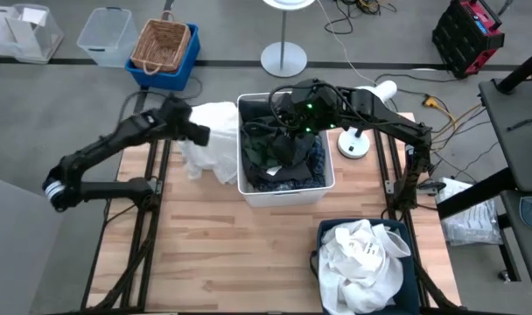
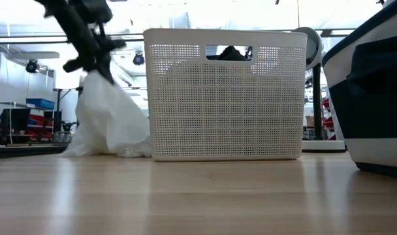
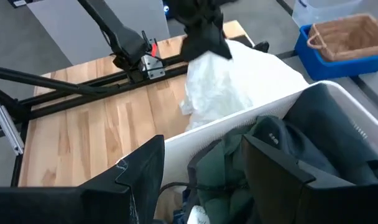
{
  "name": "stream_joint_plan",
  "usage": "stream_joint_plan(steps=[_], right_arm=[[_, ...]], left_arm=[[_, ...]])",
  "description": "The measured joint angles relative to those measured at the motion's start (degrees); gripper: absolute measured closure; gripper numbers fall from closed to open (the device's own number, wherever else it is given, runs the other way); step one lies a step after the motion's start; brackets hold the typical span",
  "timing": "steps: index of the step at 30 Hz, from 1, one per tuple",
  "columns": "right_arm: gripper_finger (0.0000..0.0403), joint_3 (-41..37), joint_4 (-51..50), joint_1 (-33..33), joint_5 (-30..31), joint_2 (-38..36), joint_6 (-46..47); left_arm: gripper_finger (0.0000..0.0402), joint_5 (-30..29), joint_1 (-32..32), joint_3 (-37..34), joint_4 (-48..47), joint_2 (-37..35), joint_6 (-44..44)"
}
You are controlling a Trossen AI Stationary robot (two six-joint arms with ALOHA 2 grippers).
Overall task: Sort clothes
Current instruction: Put the white dress into the blue laundry bin
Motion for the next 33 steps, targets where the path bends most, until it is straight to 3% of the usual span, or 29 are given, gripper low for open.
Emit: stream_joint_plan(steps=[9,15,24,29,33], right_arm=[[0.0199,0.0,5.1,0.2,1.4,2.5,-6.4],[0.0192,-0.1,13.0,0.4,1.3,6.5,-10.4],[0.0100,-0.1,32.0,0.4,1.4,12.5,-11.0],[0.0054,-0.1,38.3,0.3,1.6,15.3,-8.7],[0.0043,-0.1,40.2,0.2,4.4,16.9,-6.0]], left_arm=[[0.0400,-0.3,-4.3,14.1,-3.9,-6.4,1.7],[0.0401,-5.8,-8.8,26.0,-9.0,-6.1,3.0],[0.0401,-6.0,-19.7,38.3,-8.1,-2.5,3.2],[0.0401,-8.1,-27.9,39.7,-1.7,0.0,2.9],[0.0402,-11.7,-33.9,39.7,2.3,1.7,3.0]])
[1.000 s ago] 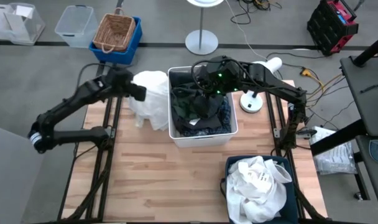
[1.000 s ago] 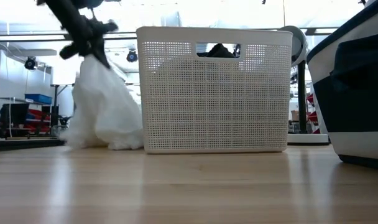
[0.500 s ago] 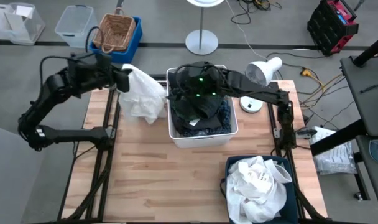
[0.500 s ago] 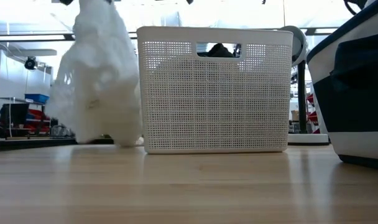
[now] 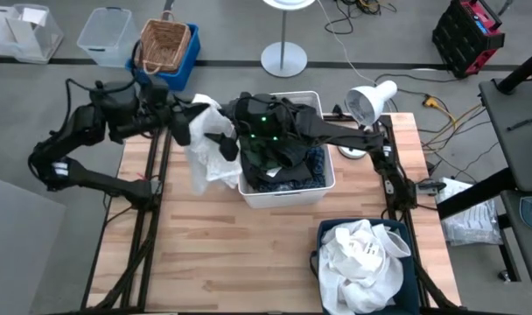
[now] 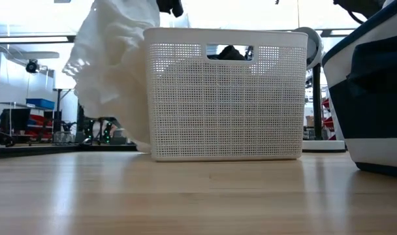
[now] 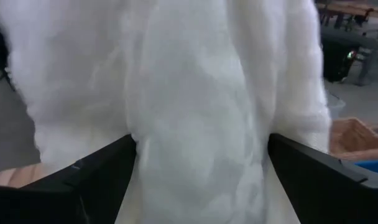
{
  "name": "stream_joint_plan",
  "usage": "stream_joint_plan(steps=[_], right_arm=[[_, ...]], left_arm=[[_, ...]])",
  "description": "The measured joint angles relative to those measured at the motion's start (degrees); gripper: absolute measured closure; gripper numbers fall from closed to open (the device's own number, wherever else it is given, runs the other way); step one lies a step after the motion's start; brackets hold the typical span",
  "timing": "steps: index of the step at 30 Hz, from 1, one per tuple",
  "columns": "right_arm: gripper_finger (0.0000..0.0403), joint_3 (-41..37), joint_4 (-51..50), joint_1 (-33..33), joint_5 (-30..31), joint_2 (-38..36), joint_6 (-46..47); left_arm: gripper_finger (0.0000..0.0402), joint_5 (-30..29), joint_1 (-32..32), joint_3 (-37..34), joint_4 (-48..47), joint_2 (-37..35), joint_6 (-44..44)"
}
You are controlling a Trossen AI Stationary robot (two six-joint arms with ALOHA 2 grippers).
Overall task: Sort clothes
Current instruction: Put the white dress into the blue laundry bin
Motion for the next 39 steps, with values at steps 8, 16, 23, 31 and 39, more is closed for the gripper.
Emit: stream_joint_plan(steps=[8,16,23,31,39], right_arm=[[0.0087,0.0,3.1,1.1,-0.5,0.1,-5.5],[0.0352,0.1,2.9,2.6,-3.1,-1.9,-6.9],[0.0374,0.0,0.5,4.1,-2.0,-5.3,-7.4],[0.0374,0.0,-10.1,5.9,-0.5,-13.8,-4.5],[0.0374,0.2,-24.9,8.3,-13.4,-25.6,6.7]], left_arm=[[0.0401,-5.2,-7.8,0.0,3.7,4.1,-1.5],[0.0391,-4.8,-9.1,-0.1,7.6,6.1,-1.8],[0.0308,-2.5,-9.1,0.0,8.0,5.3,-3.0],[0.0182,-2.9,-9.1,0.0,7.6,2.1,-1.1],[0.0120,-3.0,-9.1,-0.1,7.1,-0.5,1.7]])
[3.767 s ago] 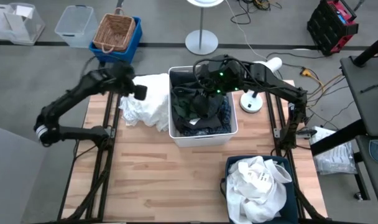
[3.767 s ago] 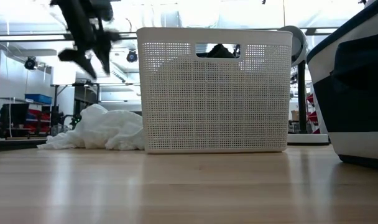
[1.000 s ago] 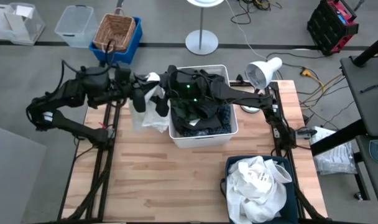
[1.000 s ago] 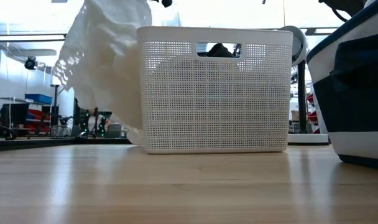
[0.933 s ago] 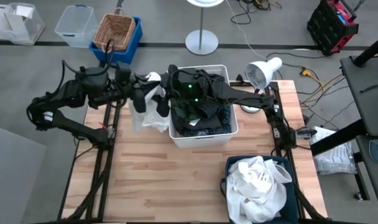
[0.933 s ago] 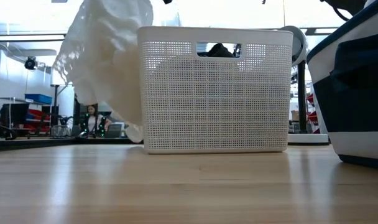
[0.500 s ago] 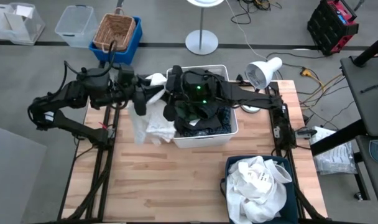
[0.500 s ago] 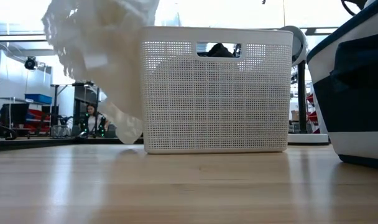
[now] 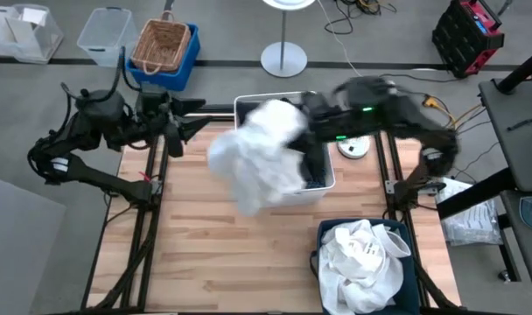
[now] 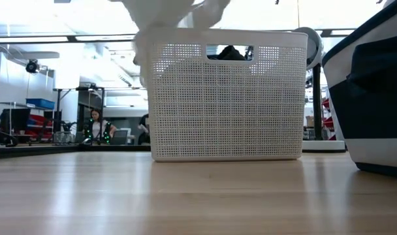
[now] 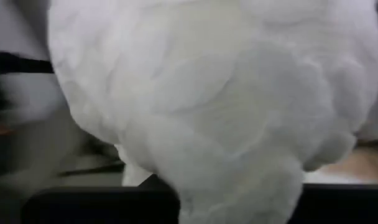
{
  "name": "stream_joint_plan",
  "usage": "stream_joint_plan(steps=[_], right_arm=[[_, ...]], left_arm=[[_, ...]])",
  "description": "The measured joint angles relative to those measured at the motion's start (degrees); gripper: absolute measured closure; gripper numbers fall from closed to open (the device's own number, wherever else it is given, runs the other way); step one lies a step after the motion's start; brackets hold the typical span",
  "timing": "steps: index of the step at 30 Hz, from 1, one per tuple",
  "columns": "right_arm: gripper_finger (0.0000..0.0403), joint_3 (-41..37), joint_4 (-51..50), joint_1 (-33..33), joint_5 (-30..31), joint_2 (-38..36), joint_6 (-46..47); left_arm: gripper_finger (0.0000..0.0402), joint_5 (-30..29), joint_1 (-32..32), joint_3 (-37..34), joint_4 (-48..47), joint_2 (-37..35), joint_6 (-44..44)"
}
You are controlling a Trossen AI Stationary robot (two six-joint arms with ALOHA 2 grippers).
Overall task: Sort clothes
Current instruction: Put the white dress into the blue laundry bin
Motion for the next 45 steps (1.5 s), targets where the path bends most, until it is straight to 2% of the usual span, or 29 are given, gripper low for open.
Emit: stream_joint_plan(steps=[5,7,10,12,18,22,24,26,29,34,40,45], right_arm=[[0.0374,0.1,-10.5,1.3,-18.6,-6.0,11.5],[0.0371,0.0,-13.3,3.6,-22.2,-7.3,15.1],[0.0362,0.0,-18.3,8.2,-22.7,-8.5,18.6],[0.0366,0.0,-22.3,11.3,-21.6,-8.8,20.5],[0.0376,-0.6,-44.2,20.4,-11.5,-7.1,33.7],[0.0376,-6.6,-37.9,26.8,-10.5,-7.8,38.6],[0.0376,-9.1,-43.0,29.4,-10.2,-7.7,43.0],[0.0376,-13.8,-42.0,32.0,-9.0,-7.8,45.3],[0.0376,-20.4,-42.3,34.3,-4.9,-7.8,48.6],[0.0376,-33.4,-42.5,34.5,-3.9,-7.6,52.2],[0.0376,-47.4,-39.5,34.5,-0.1,-5.3,47.5],[0.0376,-57.9,-27.8,34.5,1.6,-2.3,41.7]], left_arm=[[0.0116,0.0,0.0,0.0,0.0,-0.9,0.1],[0.0117,0.0,0.0,0.0,0.1,-1.0,0.4],[0.0118,0.0,0.0,0.0,0.1,-0.9,1.0],[0.0119,0.0,0.0,0.0,0.1,-0.9,1.3],[0.0119,0.0,0.0,0.0,0.2,-0.4,1.3],[0.0119,-0.1,0.0,0.0,0.3,0.0,1.1],[0.0119,-0.2,0.0,0.0,0.2,0.1,1.1],[0.0119,-0.3,0.0,0.0,0.3,0.4,1.1],[0.0119,-0.3,0.0,0.0,0.2,0.9,1.1],[0.0119,-0.3,0.0,0.0,0.5,1.7,1.1],[0.0119,-0.3,0.0,0.0,0.9,3.3,1.1],[0.0119,-0.3,0.0,0.0,0.9,4.7,0.7]])
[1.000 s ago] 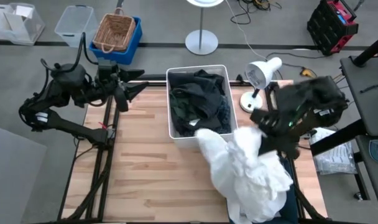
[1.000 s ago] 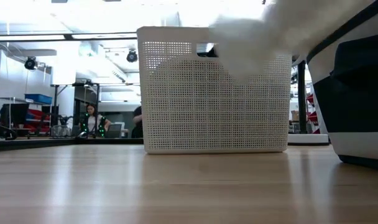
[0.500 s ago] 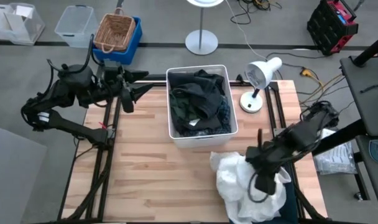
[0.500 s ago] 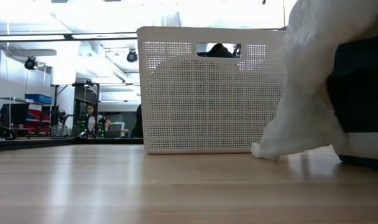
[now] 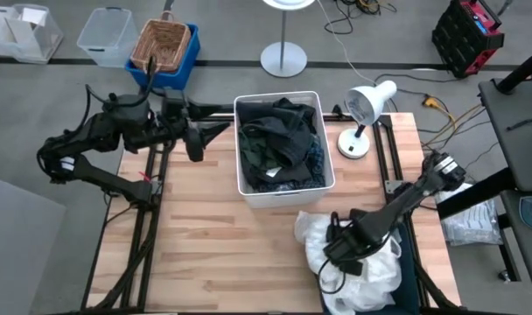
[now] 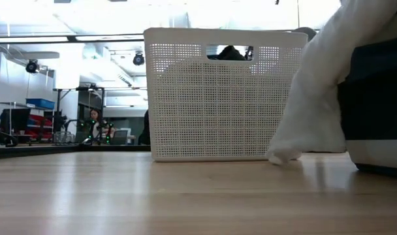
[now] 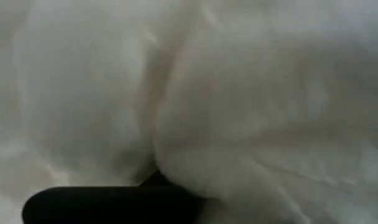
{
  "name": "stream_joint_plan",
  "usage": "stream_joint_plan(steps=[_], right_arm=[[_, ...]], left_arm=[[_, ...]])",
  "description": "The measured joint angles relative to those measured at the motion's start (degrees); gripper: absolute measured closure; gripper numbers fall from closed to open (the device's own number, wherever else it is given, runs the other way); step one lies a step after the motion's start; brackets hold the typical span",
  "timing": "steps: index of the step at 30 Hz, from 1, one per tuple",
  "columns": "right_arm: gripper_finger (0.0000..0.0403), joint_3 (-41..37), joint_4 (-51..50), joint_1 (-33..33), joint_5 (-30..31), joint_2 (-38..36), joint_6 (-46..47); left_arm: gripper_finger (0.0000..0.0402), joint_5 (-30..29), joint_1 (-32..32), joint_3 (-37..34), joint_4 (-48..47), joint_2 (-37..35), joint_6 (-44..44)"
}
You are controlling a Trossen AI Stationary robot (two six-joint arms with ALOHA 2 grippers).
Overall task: Sort clothes
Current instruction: Put the white dress into the blue laundry bin
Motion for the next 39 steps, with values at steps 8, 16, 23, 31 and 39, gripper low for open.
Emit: stream_joint_plan(steps=[8,16,23,31,39], right_arm=[[0.0365,-8.7,11.9,0.1,-0.9,6.0,-1.8],[0.0251,-7.2,9.8,0.1,-0.5,0.6,-0.8],[0.0168,-1.5,8.3,0.1,-3.4,-9.6,5.9],[0.0105,5.4,5.1,-0.2,4.3,-17.1,12.4],[0.0073,5.9,9.3,-11.8,12.9,-10.7,-0.1]], left_arm=[[0.0119,0.0,0.0,0.0,0.0,0.5,-2.2],[0.0119,0.0,0.0,0.0,0.0,0.0,-2.3],[0.0119,0.0,0.0,0.0,-0.1,-0.2,-0.8],[0.0119,0.0,0.0,0.0,-0.4,-0.2,-0.4],[0.0119,0.0,0.0,0.0,-0.4,0.6,0.8]])
